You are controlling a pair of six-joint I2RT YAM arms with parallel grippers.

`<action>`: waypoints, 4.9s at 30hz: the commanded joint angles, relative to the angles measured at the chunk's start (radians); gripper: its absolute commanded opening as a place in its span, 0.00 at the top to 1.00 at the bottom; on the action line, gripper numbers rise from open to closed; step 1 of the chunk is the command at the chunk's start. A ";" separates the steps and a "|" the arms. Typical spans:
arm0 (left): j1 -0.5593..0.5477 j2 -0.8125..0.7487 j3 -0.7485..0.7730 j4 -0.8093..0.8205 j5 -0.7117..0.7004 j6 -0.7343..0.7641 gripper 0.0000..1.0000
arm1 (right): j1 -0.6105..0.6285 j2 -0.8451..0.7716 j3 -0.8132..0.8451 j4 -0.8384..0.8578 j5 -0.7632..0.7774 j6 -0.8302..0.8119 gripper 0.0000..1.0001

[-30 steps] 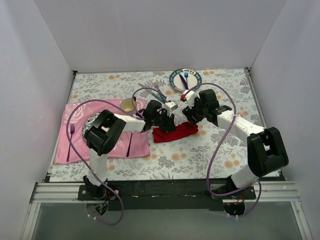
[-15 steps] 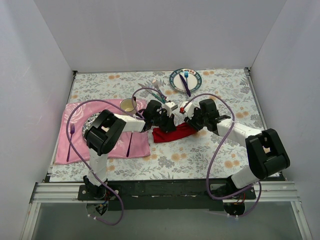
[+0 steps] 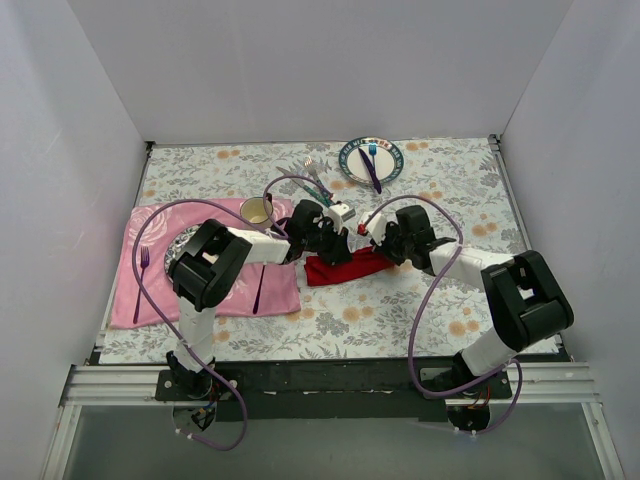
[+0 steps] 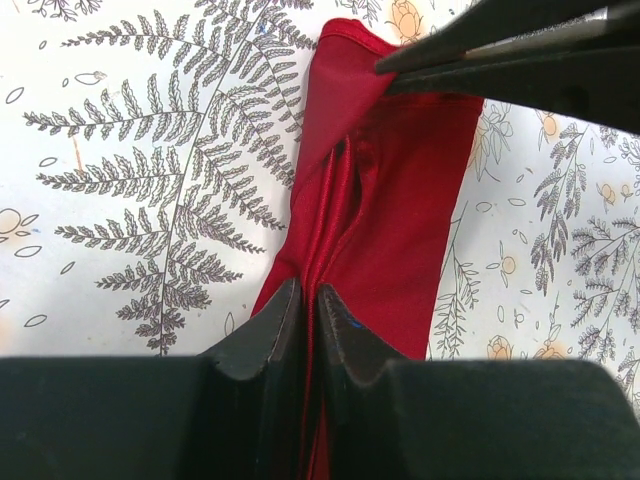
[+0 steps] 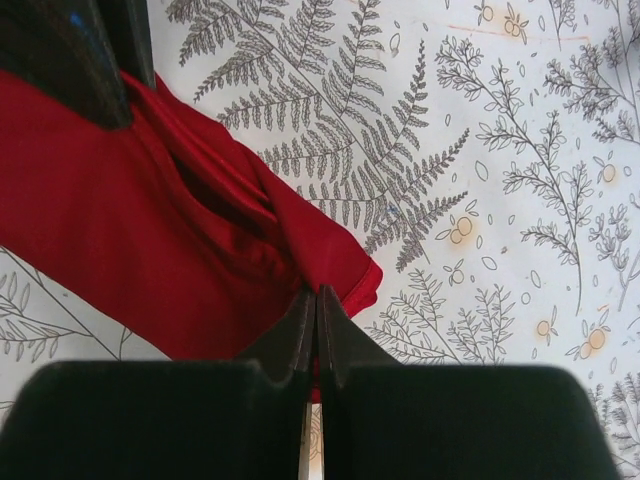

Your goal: Fold the napkin into a case and place the utensils inside

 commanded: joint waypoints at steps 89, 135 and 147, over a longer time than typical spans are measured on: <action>0.058 -0.093 -0.135 -0.071 0.119 -0.097 0.80 | 0.172 -0.071 -0.421 0.644 0.318 -0.279 0.99; -0.022 0.097 0.273 -0.320 0.139 0.218 0.37 | 0.217 0.167 -0.644 1.350 0.344 -0.586 0.99; -0.045 0.078 0.230 -0.303 0.197 0.295 0.39 | 0.217 0.138 -0.604 1.255 0.359 -0.557 0.99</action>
